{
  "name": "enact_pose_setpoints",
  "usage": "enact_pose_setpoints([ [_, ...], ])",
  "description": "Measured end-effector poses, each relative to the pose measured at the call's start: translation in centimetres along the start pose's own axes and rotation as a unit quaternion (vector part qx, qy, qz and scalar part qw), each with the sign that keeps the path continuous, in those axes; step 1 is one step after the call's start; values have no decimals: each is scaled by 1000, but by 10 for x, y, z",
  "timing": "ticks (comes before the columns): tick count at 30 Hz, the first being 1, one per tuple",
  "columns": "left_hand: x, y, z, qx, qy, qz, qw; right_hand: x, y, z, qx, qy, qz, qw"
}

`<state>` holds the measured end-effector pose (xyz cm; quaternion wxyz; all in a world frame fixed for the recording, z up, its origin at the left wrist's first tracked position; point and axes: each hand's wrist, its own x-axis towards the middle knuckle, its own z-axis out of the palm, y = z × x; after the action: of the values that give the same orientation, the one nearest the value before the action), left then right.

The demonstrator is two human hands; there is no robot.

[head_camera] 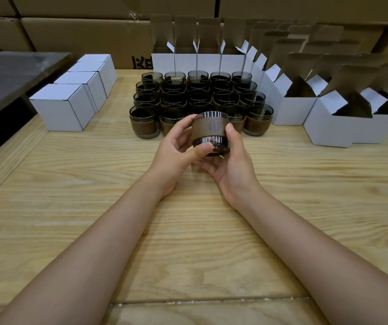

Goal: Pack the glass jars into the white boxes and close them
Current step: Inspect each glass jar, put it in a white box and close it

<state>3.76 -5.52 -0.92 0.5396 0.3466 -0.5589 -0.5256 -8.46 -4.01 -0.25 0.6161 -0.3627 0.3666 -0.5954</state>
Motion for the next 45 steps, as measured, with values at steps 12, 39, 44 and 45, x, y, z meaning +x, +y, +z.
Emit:
enact_pose_setpoints([
  [12,0,0,-2,3,5,8,1000,1,5,-2,-114,44,-88,989],
  [39,-5,2,2,73,-28,5,997,3,-3,-8,-85,0,-117,989],
  [44,-8,4,7,123,-33,47,991,4,-5,-6,-25,-8,-101,994],
  [45,-8,4,8,131,-31,59,989,4,-5,-6,-7,-16,-98,995],
])
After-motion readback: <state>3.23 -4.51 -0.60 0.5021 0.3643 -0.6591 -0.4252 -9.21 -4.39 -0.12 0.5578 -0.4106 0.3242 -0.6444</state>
